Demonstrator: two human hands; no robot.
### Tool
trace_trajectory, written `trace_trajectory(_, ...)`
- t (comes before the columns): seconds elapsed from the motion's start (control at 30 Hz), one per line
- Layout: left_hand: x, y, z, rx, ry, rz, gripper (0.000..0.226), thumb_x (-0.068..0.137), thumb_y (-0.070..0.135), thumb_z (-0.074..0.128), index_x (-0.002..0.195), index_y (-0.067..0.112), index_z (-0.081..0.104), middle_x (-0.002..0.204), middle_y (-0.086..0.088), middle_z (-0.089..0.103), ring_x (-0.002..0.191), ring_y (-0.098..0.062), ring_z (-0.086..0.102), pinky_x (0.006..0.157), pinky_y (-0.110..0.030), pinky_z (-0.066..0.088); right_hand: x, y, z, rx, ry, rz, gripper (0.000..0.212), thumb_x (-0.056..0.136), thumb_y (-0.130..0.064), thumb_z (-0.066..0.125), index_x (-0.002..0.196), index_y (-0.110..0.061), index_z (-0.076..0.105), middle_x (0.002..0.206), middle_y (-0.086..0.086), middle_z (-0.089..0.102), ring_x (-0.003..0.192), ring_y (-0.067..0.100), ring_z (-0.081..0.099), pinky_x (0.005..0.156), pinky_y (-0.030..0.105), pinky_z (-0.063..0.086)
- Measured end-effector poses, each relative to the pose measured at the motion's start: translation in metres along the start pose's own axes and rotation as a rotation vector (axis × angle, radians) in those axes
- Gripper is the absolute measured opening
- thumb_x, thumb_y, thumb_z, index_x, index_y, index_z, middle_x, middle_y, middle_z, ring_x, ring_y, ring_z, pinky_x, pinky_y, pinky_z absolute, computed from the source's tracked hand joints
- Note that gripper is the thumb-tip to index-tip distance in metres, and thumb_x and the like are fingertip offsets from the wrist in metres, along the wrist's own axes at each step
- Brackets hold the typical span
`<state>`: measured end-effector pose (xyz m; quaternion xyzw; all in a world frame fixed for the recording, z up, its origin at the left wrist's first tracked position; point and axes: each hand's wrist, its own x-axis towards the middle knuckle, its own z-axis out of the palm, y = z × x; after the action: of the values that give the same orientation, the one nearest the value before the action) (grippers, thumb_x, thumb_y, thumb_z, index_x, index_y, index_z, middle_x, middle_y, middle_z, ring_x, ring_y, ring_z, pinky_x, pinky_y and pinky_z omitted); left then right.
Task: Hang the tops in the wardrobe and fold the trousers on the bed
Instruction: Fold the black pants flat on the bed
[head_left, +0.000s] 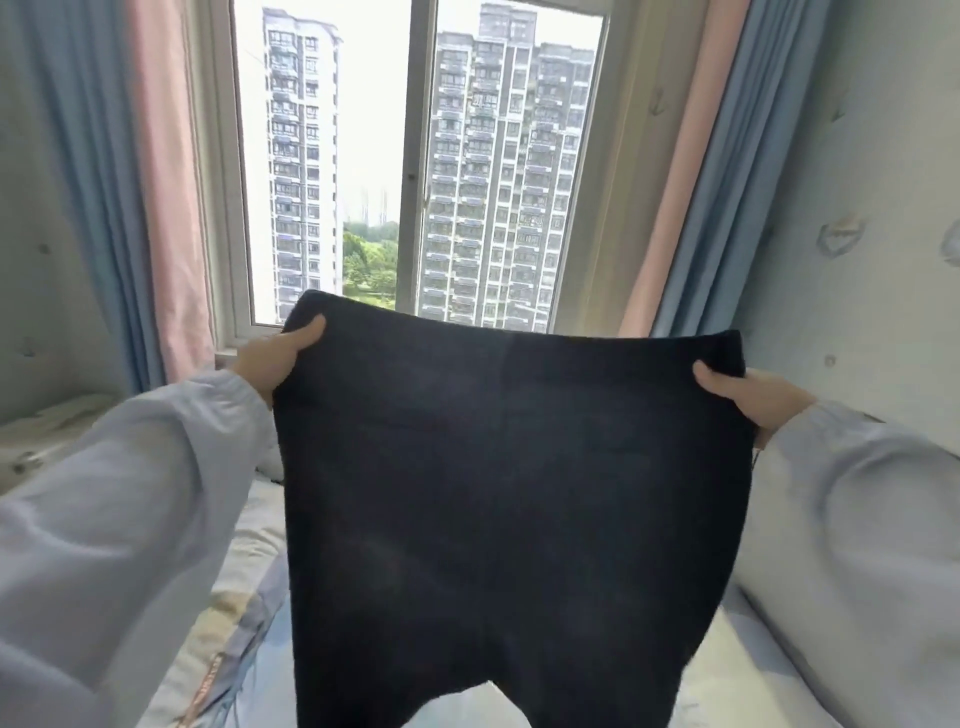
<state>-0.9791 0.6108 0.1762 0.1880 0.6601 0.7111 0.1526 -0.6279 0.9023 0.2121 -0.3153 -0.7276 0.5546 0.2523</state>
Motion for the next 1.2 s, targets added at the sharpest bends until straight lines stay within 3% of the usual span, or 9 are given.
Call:
trace_trajectory(0.13,-0.007,0.012,-0.011,-0.167,-0.171,0.019,0.027,0.090,0.038,0.057,0.096,0.013,0.064,0.090,0.001,0.074,0.074,-0.013,0.072,0.072,-0.030,0.048,-0.001,-0.015,-0.004,0.180,-0.051,-0.009,0.091,0.040,-0.061,0.080,0.113,-0.010,0.060,0.096,0.006,0.072,0.083,0.022,0.070,0.054,0.026,0.057)
trace_trajectory(0.23,-0.009,0.005,-0.019,-0.157,-0.157,-0.019,0.027,0.091,0.037,0.054,0.095,0.012,0.064,0.080,0.001,0.075,0.068,-0.012,0.071,0.079,-0.034,0.048,0.000,-0.006,0.004,0.218,-0.126,0.003,0.103,0.024,-0.057,0.089,0.110,-0.008,0.061,0.095,0.008,0.074,0.080,0.020,0.072,0.056,0.028,0.058)
trace_trajectory(0.37,0.000,-0.014,-0.028,0.010,-0.025,-0.106,0.061,0.070,0.052,0.074,0.108,0.005,0.065,0.104,-0.009,0.071,0.095,-0.028,0.067,0.097,-0.041,0.047,0.019,0.011,0.024,0.218,-0.034,0.130,0.067,0.063,-0.048,0.069,0.114,-0.004,0.062,0.105,0.014,0.070,0.088,0.028,0.070,0.076,0.037,0.058)
trace_trajectory(0.5,0.008,-0.046,-0.011,0.329,0.159,-0.192,0.067,0.075,0.043,0.075,0.115,-0.008,0.057,0.114,-0.010,0.061,0.108,-0.035,0.057,0.100,-0.038,0.043,0.034,0.017,0.053,-0.251,0.209,0.216,0.082,0.068,-0.063,0.069,0.122,-0.002,0.058,0.119,0.013,0.063,0.110,0.032,0.058,0.100,0.034,0.041)
trace_trajectory(0.63,0.059,-0.099,0.023,0.080,0.088,-0.349,0.067,0.067,0.041,0.074,0.115,-0.005,0.061,0.104,-0.016,0.068,0.096,-0.034,0.064,0.094,-0.043,0.050,0.044,0.016,0.100,-0.253,0.445,0.262,0.058,0.091,-0.036,0.055,0.131,0.005,0.045,0.134,0.017,0.050,0.122,0.035,0.048,0.101,0.033,0.036)
trace_trajectory(0.73,0.026,-0.064,0.079,-0.107,-0.006,-0.351,0.061,0.078,0.044,0.065,0.118,-0.002,0.059,0.112,-0.013,0.065,0.105,-0.032,0.061,0.099,-0.044,0.046,0.040,-0.003,0.135,-0.188,0.534,0.111,0.041,0.093,-0.028,0.052,0.119,0.004,0.054,0.109,0.014,0.059,0.102,0.033,0.057,0.089,0.034,0.043)
trace_trajectory(0.87,-0.029,-0.036,0.138,-0.210,-0.227,-0.195,0.045,0.090,0.051,0.052,0.110,0.011,0.060,0.104,-0.007,0.067,0.096,-0.023,0.064,0.089,-0.041,0.051,0.012,-0.007,0.198,-0.289,0.318,-0.275,0.025,0.093,-0.021,0.048,0.106,-0.003,0.061,0.092,0.010,0.061,0.089,0.029,0.059,0.072,0.026,0.038)
trace_trajectory(1.03,-0.055,-0.044,0.147,-0.220,-0.332,-0.142,0.049,0.092,0.051,0.047,0.115,0.011,0.062,0.101,-0.008,0.070,0.096,-0.022,0.065,0.090,-0.035,0.050,-0.009,0.025,0.229,-0.332,-0.008,-0.344,0.064,0.093,-0.003,0.040,0.150,-0.018,0.015,0.132,0.005,0.035,0.120,0.019,0.043,0.085,0.008,0.030)
trace_trajectory(1.2,-0.066,-0.060,0.133,-0.177,-0.449,-0.080,0.033,0.084,0.037,0.066,0.099,0.008,0.063,0.088,-0.011,0.066,0.079,-0.021,0.066,0.075,-0.034,0.054,-0.026,0.046,0.237,-0.417,-0.141,-0.426,0.074,0.083,0.006,0.042,0.149,-0.014,0.015,0.143,-0.002,0.021,0.134,0.014,0.028,0.110,0.019,0.025)
